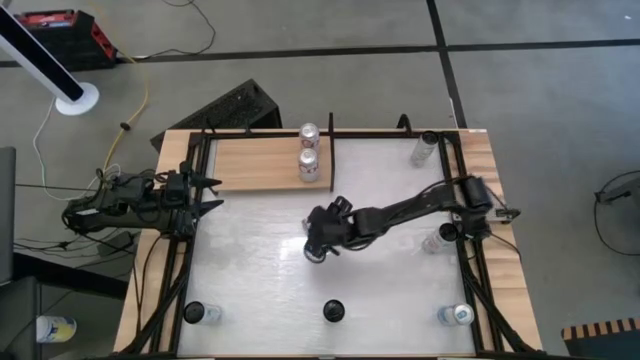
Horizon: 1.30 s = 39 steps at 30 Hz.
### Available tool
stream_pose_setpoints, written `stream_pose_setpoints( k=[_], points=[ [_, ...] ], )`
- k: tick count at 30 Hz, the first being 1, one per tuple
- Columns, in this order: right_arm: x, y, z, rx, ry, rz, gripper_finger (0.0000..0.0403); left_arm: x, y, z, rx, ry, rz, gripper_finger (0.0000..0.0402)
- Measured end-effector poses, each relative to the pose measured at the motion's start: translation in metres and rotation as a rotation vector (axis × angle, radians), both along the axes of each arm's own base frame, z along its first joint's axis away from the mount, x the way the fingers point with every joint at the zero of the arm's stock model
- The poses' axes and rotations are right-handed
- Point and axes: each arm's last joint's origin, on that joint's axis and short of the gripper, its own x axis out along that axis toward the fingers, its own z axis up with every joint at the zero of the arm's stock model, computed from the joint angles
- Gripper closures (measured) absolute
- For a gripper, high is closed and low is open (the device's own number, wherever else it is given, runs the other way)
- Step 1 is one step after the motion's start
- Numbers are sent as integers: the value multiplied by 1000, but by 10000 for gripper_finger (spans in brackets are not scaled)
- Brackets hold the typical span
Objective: Place canned beverage on shelf
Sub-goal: Put the top blue soda can on the shelf
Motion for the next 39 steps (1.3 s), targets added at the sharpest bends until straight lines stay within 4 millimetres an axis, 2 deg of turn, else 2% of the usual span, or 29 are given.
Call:
stream_pose_setpoints(
  k=[2, 6, 17, 20, 22, 25, 29, 32, 35, 39],
  points=[
    [6, -3, -10, 3, 62, -7, 72, 0, 0, 0, 0, -1, -2, 141],
    [17, -11, -20, 63, 82, -1, 72, 0, 0, 0, 0, -1, -6, 141],
    [23, -18, -23, 100, 46, -8, 72, 0, 0, 0, -1, 0, -8, 141],
    [25, -18, -33, 108, 61, -3, 72, 0, 0, 0, 0, 0, -8, 141],
    [29, -17, -49, 118, 80, 0, 72, 0, 0, 0, -1, -1, -7, 141],
    [31, -16, -60, 118, 92, -1, 73, 0, 0, 0, -1, 0, -8, 141],
    [34, -18, -58, 107, 78, 15, 85, 0, 0, 0, 0, 0, -8, 141],
    [32, -18, -58, 94, 92, 27, 115, 0, 0, 0, -1, 1, -8, 141],
    [30, -16, -47, 81, 89, 58, 146, 0, 0, 0, -1, 1, -7, 141],
    [28, -15, -27, 63, 51, 95, 147, 0, 0, 0, 0, 0, -7, 141]
  ],
)
